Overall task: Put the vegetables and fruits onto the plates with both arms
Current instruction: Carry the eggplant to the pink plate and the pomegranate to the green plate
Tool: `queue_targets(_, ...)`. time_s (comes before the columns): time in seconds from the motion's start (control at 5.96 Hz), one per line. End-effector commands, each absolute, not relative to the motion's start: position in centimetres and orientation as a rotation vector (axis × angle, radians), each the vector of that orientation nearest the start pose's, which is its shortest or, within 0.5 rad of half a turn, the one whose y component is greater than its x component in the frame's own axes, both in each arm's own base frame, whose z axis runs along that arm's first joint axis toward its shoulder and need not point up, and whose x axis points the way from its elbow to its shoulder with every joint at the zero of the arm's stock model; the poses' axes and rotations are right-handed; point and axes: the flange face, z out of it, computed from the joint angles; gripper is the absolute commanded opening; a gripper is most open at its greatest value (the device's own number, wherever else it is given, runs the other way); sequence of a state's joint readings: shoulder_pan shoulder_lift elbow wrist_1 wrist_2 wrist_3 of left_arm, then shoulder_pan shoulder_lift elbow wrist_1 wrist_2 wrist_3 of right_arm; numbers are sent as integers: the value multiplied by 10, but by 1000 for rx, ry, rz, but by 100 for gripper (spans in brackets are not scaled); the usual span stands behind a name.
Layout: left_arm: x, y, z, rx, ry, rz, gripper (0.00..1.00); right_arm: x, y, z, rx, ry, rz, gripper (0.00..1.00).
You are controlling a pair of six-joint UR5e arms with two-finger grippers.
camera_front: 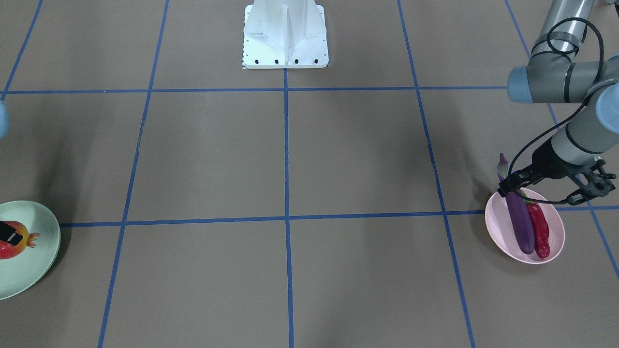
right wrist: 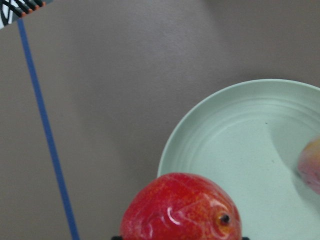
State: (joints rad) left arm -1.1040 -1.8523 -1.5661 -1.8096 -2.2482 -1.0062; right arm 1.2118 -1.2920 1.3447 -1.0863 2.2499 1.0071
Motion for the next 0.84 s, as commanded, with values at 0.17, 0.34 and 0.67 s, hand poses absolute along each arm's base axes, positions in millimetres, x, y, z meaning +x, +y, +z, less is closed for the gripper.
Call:
queue_targets(0.17,208,-581,436,-93,829,-343,100,-158,-612,603,-35,-808,375,100)
queue_targets(0.34,207,-582,432,-90,834,-349,100,-157,-612,597,-24,-822,358,100)
queue_targets(0.67,205,-574,427,-111,866,-338,100,-155,-612,551,25,-899,291,100)
